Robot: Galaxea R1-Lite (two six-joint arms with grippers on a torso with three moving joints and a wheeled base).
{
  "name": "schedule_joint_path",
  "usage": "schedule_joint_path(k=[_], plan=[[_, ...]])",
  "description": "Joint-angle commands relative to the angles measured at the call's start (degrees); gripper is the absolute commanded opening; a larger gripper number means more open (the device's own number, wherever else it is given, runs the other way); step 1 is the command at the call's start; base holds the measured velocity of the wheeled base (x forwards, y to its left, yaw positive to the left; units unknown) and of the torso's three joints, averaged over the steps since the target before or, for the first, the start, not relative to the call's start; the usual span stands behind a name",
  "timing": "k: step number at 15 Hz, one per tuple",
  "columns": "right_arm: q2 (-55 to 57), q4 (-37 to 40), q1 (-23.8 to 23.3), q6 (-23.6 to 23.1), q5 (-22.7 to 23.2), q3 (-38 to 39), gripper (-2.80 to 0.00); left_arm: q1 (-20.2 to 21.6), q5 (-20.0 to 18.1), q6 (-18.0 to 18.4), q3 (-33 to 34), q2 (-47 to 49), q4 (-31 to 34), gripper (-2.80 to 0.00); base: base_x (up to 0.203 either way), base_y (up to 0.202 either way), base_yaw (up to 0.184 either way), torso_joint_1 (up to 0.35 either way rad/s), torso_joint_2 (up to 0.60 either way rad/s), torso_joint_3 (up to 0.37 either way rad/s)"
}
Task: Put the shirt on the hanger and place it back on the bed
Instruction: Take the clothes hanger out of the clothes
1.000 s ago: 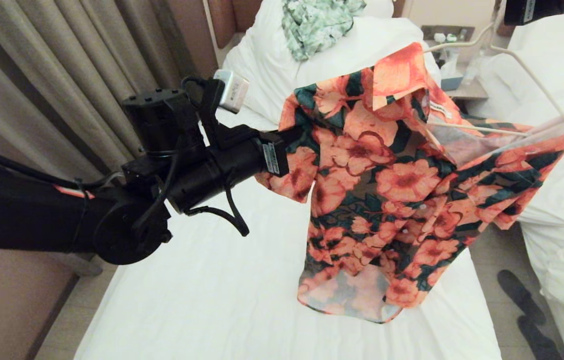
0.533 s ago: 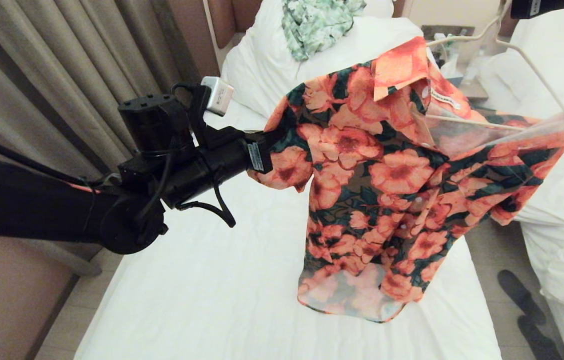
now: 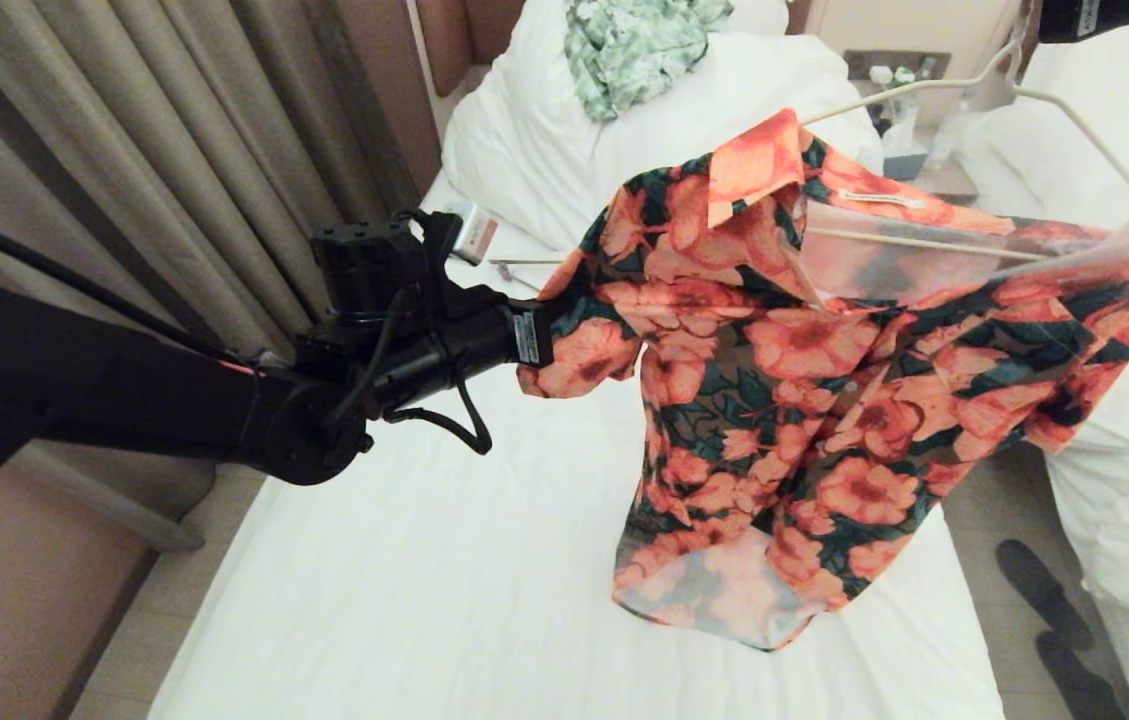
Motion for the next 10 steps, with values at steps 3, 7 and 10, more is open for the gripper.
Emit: schedule_joint_path(k=[3,7,10], plan=[[-0.2,0.4,-0.6,-0.1,-0.1,-0.5,-2.8,-1.2,0.8,0.0,-0.2,0.4,-0.1,-2.8,0.0,0.0,0.0,0.0,0.0,0.0],[-0.2,0.4,-0.6,-0.1,0.0,-0.4,-2.8,-1.7,1.9,-0.1,0.0,-1.2,-0.4,-2.8,0.0,0.0,0.0,0.0,0.0,0.0],[0.1,0.3,-0.5,-0.1,0.0,-0.4,-2.8,-1.7,1.9,-0.1,0.1,-1.4,-0.5,-2.8,0.0,0.0,0.0,0.0,0.0,0.0]])
